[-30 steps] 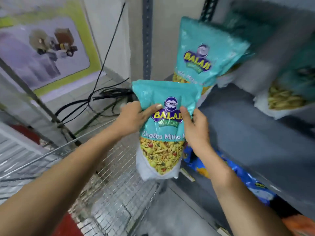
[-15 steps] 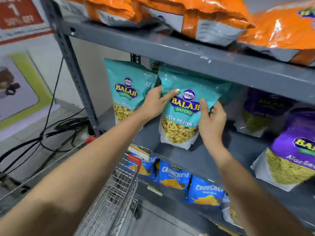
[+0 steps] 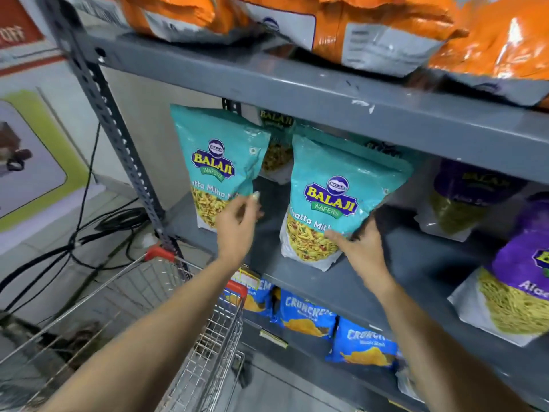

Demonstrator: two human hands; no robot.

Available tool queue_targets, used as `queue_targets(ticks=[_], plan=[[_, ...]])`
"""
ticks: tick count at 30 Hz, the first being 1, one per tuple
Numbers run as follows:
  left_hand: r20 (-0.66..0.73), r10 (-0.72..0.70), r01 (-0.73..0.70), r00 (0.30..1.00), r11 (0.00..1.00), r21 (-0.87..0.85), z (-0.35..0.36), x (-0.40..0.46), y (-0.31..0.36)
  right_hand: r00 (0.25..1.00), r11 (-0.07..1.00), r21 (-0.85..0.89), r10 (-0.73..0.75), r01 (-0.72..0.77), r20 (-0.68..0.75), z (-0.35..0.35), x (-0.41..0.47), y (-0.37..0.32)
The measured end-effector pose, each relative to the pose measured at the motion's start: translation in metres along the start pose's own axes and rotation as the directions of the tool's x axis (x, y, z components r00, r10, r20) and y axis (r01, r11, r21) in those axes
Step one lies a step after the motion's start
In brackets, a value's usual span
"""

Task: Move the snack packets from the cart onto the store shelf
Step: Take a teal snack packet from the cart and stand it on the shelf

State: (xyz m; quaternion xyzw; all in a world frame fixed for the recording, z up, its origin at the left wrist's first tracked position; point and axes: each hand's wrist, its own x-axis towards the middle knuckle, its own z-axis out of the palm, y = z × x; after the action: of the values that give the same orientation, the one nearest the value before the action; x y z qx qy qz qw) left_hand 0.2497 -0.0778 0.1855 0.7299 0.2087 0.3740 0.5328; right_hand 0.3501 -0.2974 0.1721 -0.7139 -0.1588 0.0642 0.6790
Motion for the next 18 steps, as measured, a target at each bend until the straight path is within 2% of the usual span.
queue_targets(ticks=[2, 4, 7, 10, 18], plan=[[-0.2, -0.016, 0.023, 0.98, 0.999, 0.033, -0.027, -0.011, -0.025, 0.993, 0.996, -0.05, 0.074, -0.069, 0.097, -0.002, -0.001, 0.015], [-0.262, -0.046, 0.087, 0.964, 0.986, 0.144, -0.046, -0.011, -0.05, 0.983, 0.989, -0.099, 0.124, -0.112, 0.133, 0.002, -0.004, 0.028], [-0.104, -0.18, 0.204, 0.978, 0.931, 0.303, -0.058, -0.001, -0.078, 0.988, 0.985, -0.133, 0.121, -0.107, 0.097, 0.011, -0.011, 0.042], [-0.017, -0.24, 0.227, 0.971, 0.89, 0.394, -0.055, 0.012, -0.089, 0.991, 0.982, -0.141, 0.128, -0.123, 0.027, 0.017, -0.014, 0.05], [-0.106, -0.18, 0.207, 0.978, 0.903, 0.376, -0.041, 0.015, -0.088, 0.983, 0.974, -0.135, 0.185, -0.182, 0.006, 0.013, -0.026, 0.051]])
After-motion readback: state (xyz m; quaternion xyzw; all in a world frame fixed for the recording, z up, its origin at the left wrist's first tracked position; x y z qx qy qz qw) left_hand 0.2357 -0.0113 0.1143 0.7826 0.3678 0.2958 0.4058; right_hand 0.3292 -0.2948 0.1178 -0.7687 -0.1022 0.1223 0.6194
